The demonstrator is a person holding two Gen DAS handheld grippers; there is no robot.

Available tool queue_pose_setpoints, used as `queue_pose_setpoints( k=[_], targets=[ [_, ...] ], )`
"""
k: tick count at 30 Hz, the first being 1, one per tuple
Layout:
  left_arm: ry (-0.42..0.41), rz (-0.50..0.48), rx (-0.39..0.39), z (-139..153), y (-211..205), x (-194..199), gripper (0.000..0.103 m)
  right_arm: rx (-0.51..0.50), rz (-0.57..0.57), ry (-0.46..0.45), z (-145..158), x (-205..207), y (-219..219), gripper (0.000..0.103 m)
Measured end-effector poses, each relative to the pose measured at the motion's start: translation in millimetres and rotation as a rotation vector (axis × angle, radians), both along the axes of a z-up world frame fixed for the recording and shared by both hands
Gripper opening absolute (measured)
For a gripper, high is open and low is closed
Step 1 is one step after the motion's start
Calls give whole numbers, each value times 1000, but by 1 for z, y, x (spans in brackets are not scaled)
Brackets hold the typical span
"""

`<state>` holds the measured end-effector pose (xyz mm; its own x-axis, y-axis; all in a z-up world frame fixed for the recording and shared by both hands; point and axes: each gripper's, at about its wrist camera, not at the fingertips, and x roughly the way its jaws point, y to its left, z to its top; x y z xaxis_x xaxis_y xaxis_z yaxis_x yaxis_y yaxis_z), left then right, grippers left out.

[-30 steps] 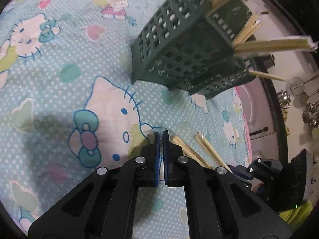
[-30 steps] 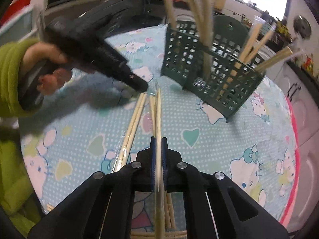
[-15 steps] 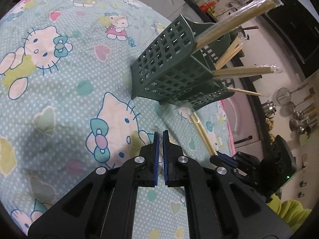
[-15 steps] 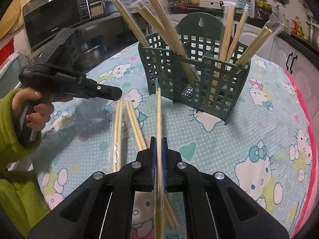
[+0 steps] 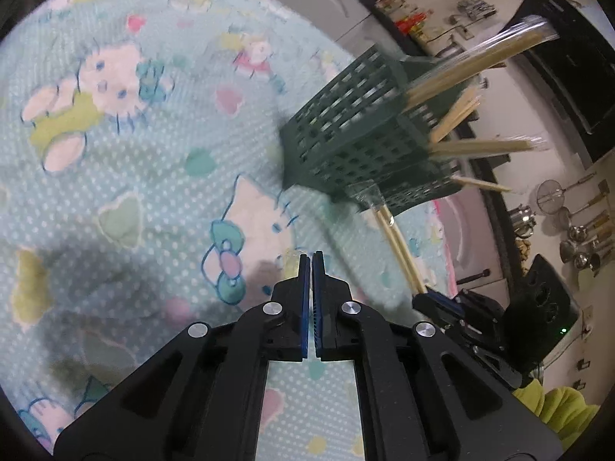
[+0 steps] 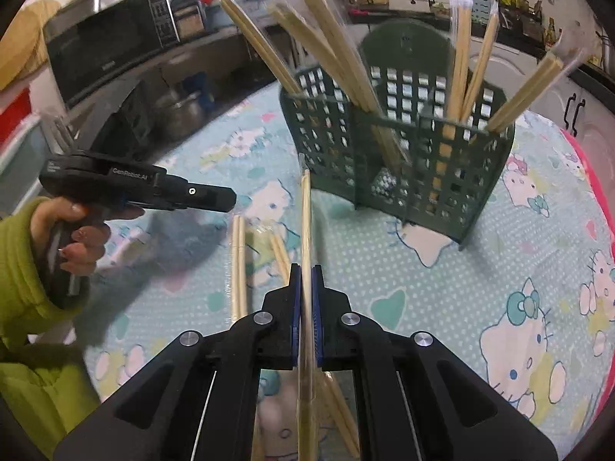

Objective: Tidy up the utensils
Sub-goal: 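Raise both grippers' chopsticks up over the green holder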

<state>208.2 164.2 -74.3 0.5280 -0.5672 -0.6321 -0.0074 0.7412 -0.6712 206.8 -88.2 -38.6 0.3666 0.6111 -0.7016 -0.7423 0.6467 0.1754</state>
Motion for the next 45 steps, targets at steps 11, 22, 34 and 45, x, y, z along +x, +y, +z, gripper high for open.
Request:
queue_pose_setpoints(
  k=[11, 22, 34, 45],
  targets=[
    [-230, -79, 51, 95, -28, -9, 0, 287, 9, -119, 63, -14, -30, 6],
    [-357, -149, 86, 147, -59, -1, 0, 370, -125, -250, 115, 12, -60, 6],
    [-478, -173, 121, 208, -74, 8, 0, 451, -263, -323, 127, 56, -57, 6],
    [-601, -128, 159, 262, -70, 19, 0, 92, -141, -297, 143, 78, -27, 6]
  ],
)
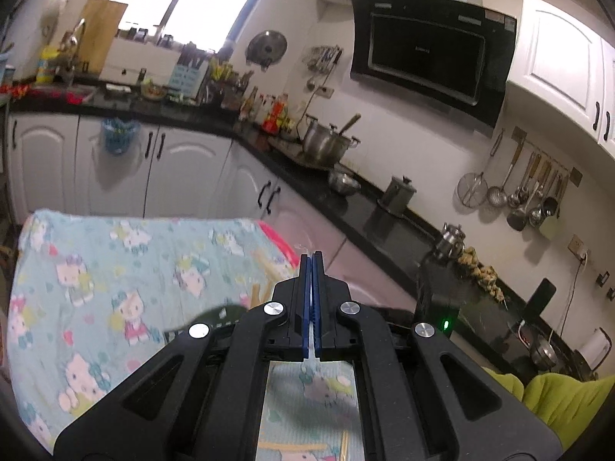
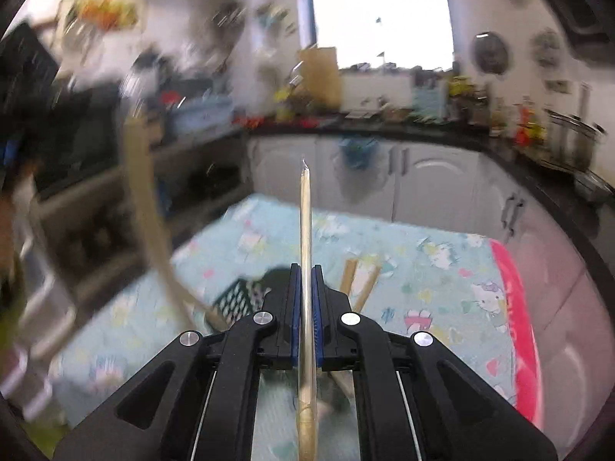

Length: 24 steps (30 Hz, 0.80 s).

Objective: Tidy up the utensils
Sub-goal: 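Raise both grippers' chopsticks up over the green holder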

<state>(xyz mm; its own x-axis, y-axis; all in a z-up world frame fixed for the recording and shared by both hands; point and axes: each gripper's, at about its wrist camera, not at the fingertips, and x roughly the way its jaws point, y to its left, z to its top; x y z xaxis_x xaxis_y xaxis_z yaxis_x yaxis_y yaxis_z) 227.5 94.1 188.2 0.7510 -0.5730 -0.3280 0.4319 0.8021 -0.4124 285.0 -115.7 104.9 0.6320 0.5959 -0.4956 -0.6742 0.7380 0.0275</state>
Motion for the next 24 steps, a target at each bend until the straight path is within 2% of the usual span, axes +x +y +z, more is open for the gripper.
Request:
queue_pose_setpoints(
  k=[2, 4, 10, 16, 24],
  targets=[
    [-21, 11, -7, 8, 3, 3, 0, -82, 43, 0, 3, 0, 3, 6],
    [-36, 22, -8, 14, 4, 8, 0, -157, 114, 47, 5, 2, 7, 6],
    [-45, 69, -19, 17, 8, 28, 0, -292, 229, 248, -5, 21, 25, 6],
    [-42, 99, -21, 17, 12, 46, 0, -416, 255, 385, -24, 39, 36, 6],
    [16, 118, -31, -11, 14, 65, 0, -555, 284, 474, -35, 48, 52, 6]
  ],
)
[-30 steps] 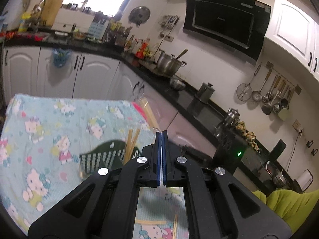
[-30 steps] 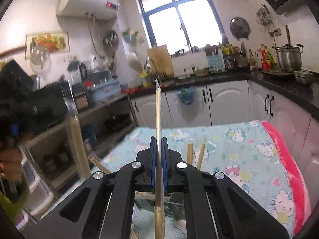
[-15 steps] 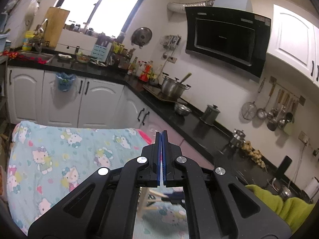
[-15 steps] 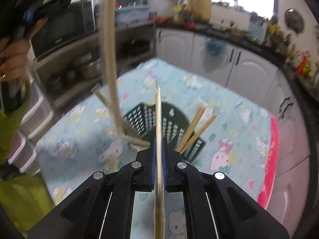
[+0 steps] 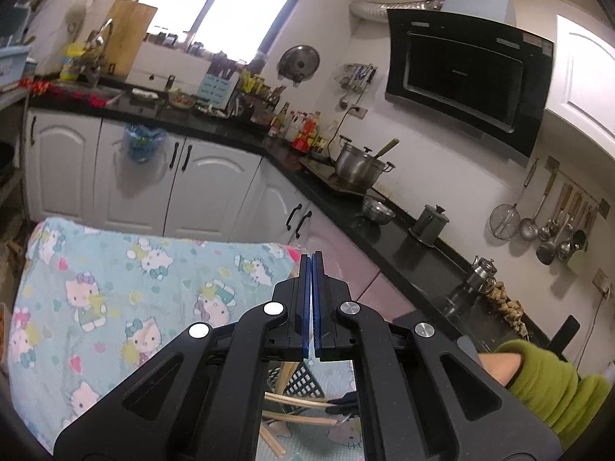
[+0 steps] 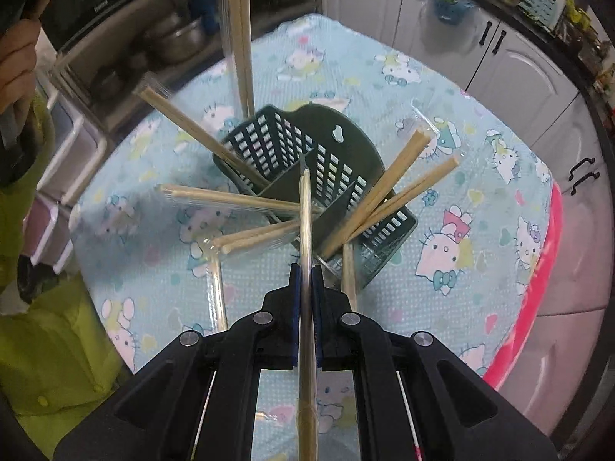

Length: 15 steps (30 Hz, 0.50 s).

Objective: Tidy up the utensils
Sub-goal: 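Raise both grippers' chopsticks up over the green holder, then open the left gripper into the holder while the right gripper releases its chopsticks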

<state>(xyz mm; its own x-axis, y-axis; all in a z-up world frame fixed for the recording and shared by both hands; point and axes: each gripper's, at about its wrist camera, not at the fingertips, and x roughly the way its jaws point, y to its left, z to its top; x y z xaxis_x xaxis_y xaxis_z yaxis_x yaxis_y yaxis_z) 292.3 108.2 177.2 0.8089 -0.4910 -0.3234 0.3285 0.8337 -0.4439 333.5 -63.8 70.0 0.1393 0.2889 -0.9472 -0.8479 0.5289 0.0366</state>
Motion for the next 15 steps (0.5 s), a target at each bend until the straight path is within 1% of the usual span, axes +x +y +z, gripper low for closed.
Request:
queue_pose_setpoints(
  k=[1, 7, 9, 12, 15],
  targets=[
    [5, 1, 1, -4, 0, 1, 0, -19, 7, 32, -2, 3, 4, 6],
    [13, 14, 25, -17, -2, 4, 0, -113, 35, 116, -12, 17, 26, 6],
    [8, 17, 38, -20, -4, 4, 0, -140, 33, 119, -17, 22, 33, 6],
    [0, 22, 50, -23, -5, 5, 0, -141, 14, 126, -21, 30, 38, 6],
    [-1, 18, 53, -28, -6, 9, 0, -98, -20, 126, -21, 41, 40, 6]
  ],
)
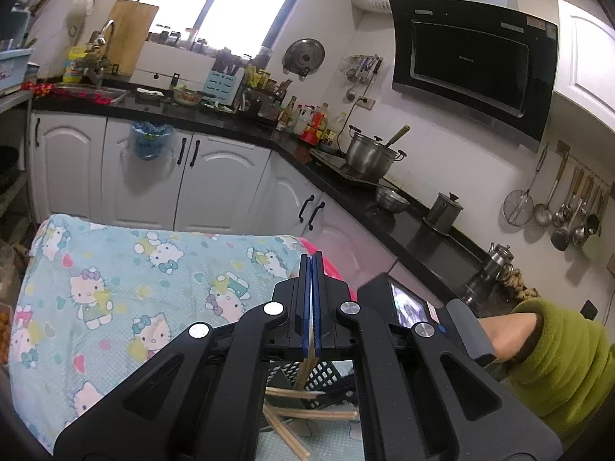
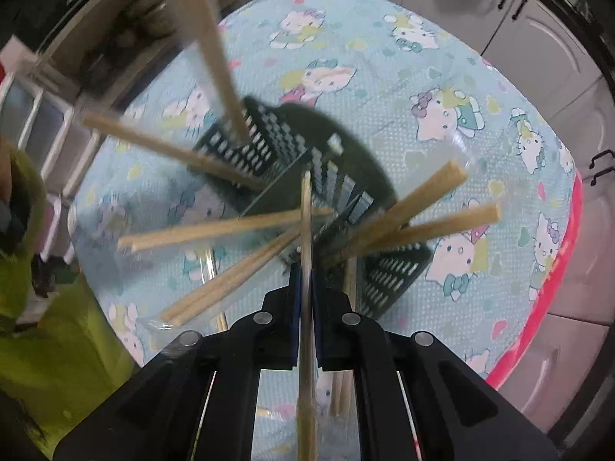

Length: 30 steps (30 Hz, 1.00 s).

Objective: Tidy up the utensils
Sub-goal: 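Open the left gripper into the holder while the right gripper releases its chopsticks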

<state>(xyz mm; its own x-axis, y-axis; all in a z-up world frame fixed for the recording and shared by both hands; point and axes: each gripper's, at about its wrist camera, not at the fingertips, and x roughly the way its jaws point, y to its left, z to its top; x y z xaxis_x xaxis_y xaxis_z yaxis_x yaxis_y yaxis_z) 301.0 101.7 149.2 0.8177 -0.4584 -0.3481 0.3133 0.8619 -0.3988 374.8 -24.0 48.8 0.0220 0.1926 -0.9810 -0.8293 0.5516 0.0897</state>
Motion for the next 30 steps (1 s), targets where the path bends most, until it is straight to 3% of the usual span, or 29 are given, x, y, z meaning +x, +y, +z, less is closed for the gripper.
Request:
queue_pose_setpoints(
  k=[3, 7, 13, 16, 18, 20, 24, 26, 30],
  targets=[
    [13, 1, -3, -7, 1, 4, 0, 52, -31, 5, 2, 8, 1, 12],
    [35, 9, -14, -17, 5, 8, 0, 92, -53, -13, 8, 13, 0, 38],
    [63, 33, -17, -24, 11, 8, 1, 176, -81, -71, 31, 16, -10, 48],
    [73, 53, -12, -24, 16, 6, 21, 199, -95, -101, 40, 16, -17, 52],
    [76, 59, -15, -22, 19, 3, 25, 209, -101, -115, 44, 13, -20, 53],
    [73, 72, -7, -20, 21, -1, 38, 213, -108, -135, 48, 9, -23, 59],
    [78, 86, -10, -14, 28, -8, 50, 223, -115, -175, 56, -1, -27, 63],
    [80, 91, -6, -11, 31, -14, 63, 229, -119, -189, 59, -6, -30, 65],
    [88, 99, -5, -7, 35, -23, 74, 254, -125, -214, 66, -15, -36, 70]
  ],
)
